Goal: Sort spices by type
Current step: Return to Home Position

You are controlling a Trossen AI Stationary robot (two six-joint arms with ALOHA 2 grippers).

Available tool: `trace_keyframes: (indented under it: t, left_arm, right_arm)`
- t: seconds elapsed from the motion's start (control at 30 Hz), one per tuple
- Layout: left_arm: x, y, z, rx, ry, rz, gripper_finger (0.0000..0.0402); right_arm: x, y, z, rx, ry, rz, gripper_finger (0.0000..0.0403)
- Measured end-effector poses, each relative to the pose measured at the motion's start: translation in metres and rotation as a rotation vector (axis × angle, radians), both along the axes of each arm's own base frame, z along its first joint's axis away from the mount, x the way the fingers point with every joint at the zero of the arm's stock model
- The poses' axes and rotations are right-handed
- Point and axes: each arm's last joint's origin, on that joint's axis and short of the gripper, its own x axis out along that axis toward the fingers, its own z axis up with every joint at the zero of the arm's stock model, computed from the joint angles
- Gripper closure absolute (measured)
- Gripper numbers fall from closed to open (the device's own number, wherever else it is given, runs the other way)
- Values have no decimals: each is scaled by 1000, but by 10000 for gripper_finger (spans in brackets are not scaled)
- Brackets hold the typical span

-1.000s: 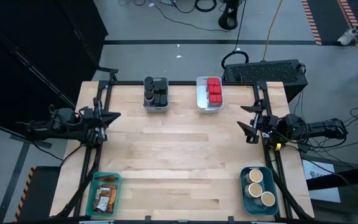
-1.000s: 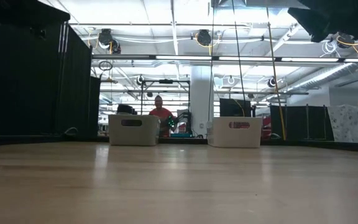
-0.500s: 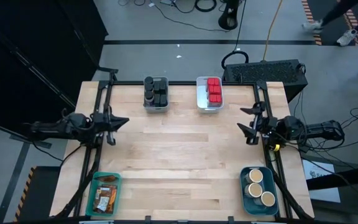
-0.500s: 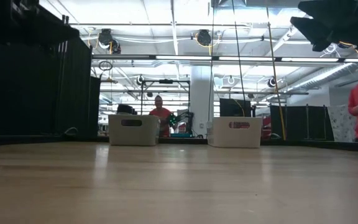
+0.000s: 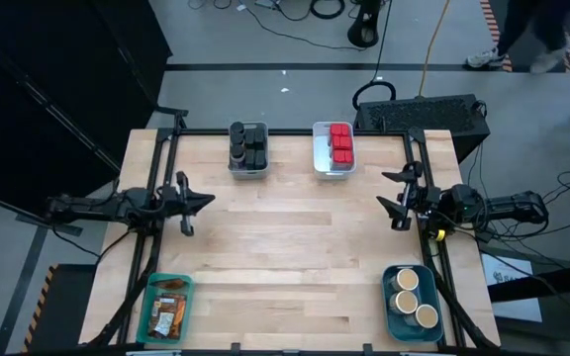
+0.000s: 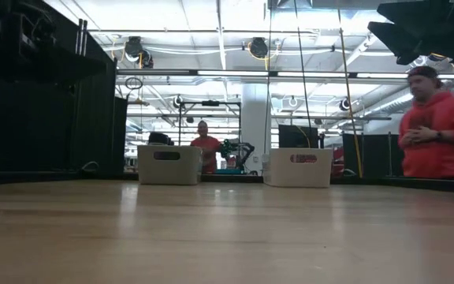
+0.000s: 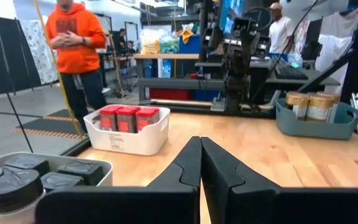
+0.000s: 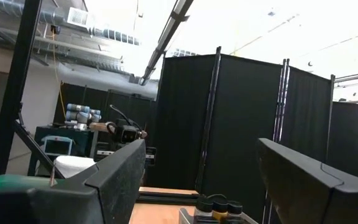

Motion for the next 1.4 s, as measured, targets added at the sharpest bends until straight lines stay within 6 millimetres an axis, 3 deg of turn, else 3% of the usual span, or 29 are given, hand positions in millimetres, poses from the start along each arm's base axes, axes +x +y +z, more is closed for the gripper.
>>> trace_keyframes:
  t: [0.93, 1.13, 1.4]
  left_arm:
    - [0, 0, -1, 8, 9, 10, 393]
    - [0, 0, -1, 7, 10, 12, 393]
    - [0, 0, -1, 7, 11, 13, 393]
  right_arm:
    - [2, 0, -5, 46, 48, 18, 116]
    - [2, 0, -5, 45, 53, 18, 156]
    - [4, 0, -8, 39, 88, 18, 254]
